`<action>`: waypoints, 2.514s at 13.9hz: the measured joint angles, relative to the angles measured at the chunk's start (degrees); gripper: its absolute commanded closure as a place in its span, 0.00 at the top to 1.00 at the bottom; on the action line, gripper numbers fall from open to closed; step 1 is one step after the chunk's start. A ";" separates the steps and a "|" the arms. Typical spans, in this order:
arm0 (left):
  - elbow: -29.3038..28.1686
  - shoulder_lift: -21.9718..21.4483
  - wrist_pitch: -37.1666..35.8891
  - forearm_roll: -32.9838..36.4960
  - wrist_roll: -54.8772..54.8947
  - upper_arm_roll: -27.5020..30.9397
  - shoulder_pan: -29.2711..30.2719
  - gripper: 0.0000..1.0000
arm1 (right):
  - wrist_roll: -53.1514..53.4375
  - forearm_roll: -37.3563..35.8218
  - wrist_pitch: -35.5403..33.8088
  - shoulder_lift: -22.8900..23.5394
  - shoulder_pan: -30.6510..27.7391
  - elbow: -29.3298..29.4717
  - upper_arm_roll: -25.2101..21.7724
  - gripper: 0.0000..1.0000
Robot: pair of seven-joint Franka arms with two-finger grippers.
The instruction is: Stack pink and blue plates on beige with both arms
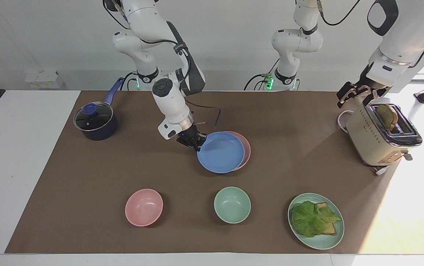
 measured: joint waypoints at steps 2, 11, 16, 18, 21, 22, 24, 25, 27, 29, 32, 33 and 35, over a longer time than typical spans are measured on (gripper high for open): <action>0.00 0.00 0.00 0.00 -0.01 0.00 0.00 1.00 | 1.19 0.00 0.00 -0.01 0.78 0.10 -0.02 0.00; 0.00 0.00 0.00 0.00 -0.03 0.00 0.00 1.00 | 1.66 -0.08 0.00 -0.02 2.86 0.06 -0.12 0.56; 0.00 0.00 0.00 0.00 -0.04 0.00 0.00 1.00 | 1.66 -0.16 -0.01 -0.02 2.85 0.06 -0.15 1.00; 0.00 0.00 0.00 0.00 -0.04 0.00 0.00 1.00 | 1.66 -0.61 -0.12 -0.08 2.81 0.12 -0.41 1.00; 0.00 0.00 0.00 0.00 -0.04 0.00 0.00 1.00 | 1.68 -6.42 -2.68 -1.83 0.70 0.71 -1.26 1.00; 0.00 0.00 0.00 0.00 -0.04 0.00 0.00 1.00 | 1.68 -9.01 -4.44 -3.31 -1.32 1.07 -1.34 1.00; 0.00 0.00 0.00 0.00 -0.04 0.00 0.00 1.00 | 1.22 -14.10 -8.70 -7.22 -6.42 1.79 -1.40 1.00; 0.00 0.00 0.00 0.00 -0.04 0.00 0.00 1.00 | 0.17 -15.87 -11.08 -9.17 -8.96 2.23 -1.43 1.00; 0.00 0.00 0.00 0.00 -0.05 0.00 0.00 1.00 | -3.71 -16.93 -16.17 -12.66 -14.18 3.81 -1.53 1.00; 0.00 0.00 0.00 0.00 -0.05 0.00 0.00 1.00 | -7.72 -17.24 -22.18 -14.83 -18.72 6.96 -1.62 1.00; 0.00 0.00 0.00 0.00 -0.06 0.00 0.00 1.00 | -10.71 -19.06 -33.41 -16.00 -23.37 15.40 -1.73 1.00; 0.00 0.00 0.00 0.00 -0.06 0.00 0.00 1.00 | -11.10 -19.97 -37.07 -16.00 -24.01 18.36 -1.73 1.00; 0.00 0.00 0.00 0.00 -0.07 0.00 0.00 1.00 | -11.80 -20.90 -44.08 -15.88 -24.39 23.66 -1.72 1.00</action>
